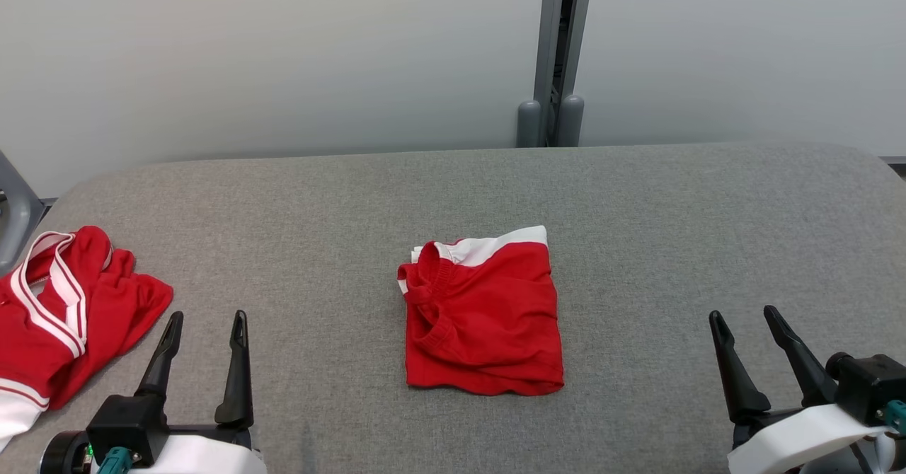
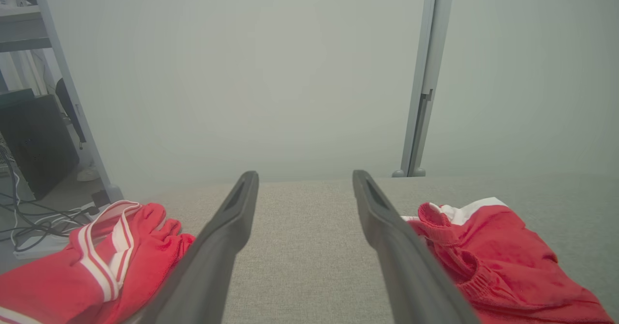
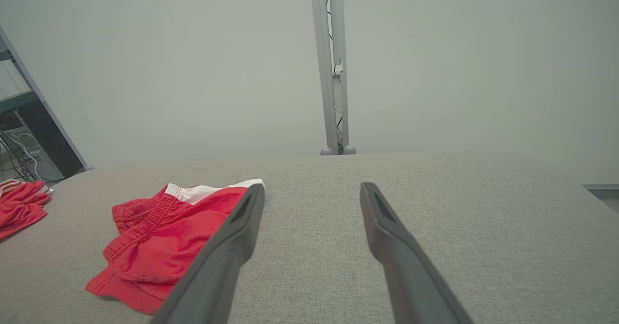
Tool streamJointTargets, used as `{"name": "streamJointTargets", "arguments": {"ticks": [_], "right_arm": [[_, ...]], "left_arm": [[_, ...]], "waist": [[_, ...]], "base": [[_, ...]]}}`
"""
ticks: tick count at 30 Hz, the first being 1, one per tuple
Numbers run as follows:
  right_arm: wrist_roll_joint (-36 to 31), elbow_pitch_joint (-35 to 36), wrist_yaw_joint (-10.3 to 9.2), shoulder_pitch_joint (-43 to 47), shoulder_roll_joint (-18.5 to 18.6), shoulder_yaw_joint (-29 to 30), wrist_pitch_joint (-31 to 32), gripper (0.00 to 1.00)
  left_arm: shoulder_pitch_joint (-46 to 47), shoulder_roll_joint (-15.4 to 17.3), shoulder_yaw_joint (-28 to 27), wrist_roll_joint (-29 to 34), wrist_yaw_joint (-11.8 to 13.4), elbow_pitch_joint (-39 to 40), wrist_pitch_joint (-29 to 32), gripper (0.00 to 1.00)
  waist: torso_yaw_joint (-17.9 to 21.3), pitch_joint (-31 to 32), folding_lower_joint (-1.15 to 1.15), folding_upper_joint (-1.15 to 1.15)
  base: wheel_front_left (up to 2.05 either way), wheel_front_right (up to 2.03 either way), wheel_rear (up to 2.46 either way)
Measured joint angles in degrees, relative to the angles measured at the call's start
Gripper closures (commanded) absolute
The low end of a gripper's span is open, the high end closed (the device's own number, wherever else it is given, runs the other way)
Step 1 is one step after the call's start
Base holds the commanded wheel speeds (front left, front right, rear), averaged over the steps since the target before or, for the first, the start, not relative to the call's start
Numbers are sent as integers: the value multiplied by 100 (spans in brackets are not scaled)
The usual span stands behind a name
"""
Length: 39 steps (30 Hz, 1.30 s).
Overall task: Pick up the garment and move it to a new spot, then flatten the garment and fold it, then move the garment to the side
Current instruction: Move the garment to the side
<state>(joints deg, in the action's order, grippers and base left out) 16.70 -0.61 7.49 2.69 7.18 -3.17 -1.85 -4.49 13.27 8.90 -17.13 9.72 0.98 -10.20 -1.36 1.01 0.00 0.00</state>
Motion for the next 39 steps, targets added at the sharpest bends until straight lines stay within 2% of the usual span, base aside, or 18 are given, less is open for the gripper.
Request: {"name": "streamJointTargets", "arguments": {"ticks": [8,15,21,31,38,39], "right_arm": [[41,-16,0,-3,51,-38,18,0],[110,-132,0,-214,276,-201,158,0],[318,-657,0,-672,517,-656,333,0],[812,-1930,-1,-1519,735,-1447,390,0],[1135,-2412,-1,-1931,825,-1915,435,0],[1191,-2449,0,-1978,835,-1957,436,4]], "left_arm": [[14,10,20,-13,25,2,-44,0],[216,15,68,-13,8,52,-100,0],[509,-92,153,-30,-60,16,-214,0],[945,-323,226,-62,-193,-323,-419,0],[1080,-444,199,-52,-265,-487,-457,0],[1088,-461,196,-48,-268,-501,-464,0]], "waist": [[-61,-51,0,0],[-320,-191,0,0],[-676,-521,0,0],[-1280,-1192,0,0],[-1442,-1405,0,0],[-1441,-1414,0,0]], "base": [[0,0,0],[0,0,0],[0,0,0],[0,0,0],[0,0,0],[0,0,0]]}}
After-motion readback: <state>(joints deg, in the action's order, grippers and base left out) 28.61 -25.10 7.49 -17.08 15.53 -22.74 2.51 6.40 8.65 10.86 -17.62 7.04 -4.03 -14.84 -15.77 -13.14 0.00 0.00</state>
